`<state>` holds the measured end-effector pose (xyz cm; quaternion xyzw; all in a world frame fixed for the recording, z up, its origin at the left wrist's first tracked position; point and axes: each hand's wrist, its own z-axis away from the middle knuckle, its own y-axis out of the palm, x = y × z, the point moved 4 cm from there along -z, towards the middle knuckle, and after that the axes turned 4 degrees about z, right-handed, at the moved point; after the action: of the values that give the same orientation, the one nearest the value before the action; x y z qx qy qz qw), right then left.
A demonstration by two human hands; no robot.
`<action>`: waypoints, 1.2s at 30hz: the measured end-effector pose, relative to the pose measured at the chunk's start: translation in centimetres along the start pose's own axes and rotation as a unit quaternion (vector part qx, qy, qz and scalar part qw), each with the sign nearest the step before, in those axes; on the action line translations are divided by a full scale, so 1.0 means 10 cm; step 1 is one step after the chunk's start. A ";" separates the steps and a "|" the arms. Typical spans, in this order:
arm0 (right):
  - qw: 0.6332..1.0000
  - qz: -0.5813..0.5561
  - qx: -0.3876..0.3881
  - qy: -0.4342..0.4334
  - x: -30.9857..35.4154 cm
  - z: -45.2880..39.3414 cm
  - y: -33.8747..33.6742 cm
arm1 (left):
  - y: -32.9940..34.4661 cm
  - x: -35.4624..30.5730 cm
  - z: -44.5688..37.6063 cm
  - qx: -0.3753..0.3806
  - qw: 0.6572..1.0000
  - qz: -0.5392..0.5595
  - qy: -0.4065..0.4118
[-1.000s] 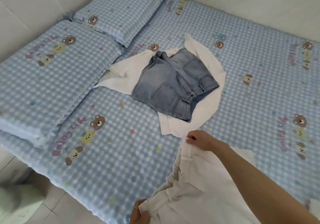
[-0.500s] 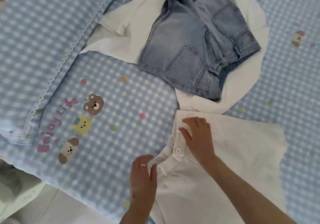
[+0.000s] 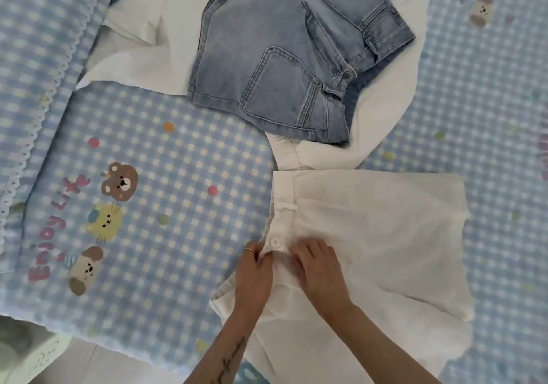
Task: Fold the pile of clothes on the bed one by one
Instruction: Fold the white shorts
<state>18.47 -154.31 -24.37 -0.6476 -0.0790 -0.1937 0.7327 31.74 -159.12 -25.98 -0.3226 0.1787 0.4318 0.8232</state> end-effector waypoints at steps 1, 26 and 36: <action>1.000 0.008 0.012 0.014 -0.03 0.07 0.01 | -0.01 0.02 0.01 0.006 1.000 -0.024 0.004; 0.726 -0.315 0.114 0.601 -0.54 3.53 -0.14 | -0.96 0.91 0.59 -0.036 0.971 -0.233 0.026; 0.859 -0.131 -0.208 0.450 -2.00 1.46 -1.05 | -0.37 -0.09 -0.02 -0.076 0.976 -0.157 0.130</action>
<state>-1.87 -137.31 -19.93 -0.6114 0.2174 -0.5696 0.5045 34.28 -161.33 -24.27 -0.4616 0.1981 0.2636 0.8235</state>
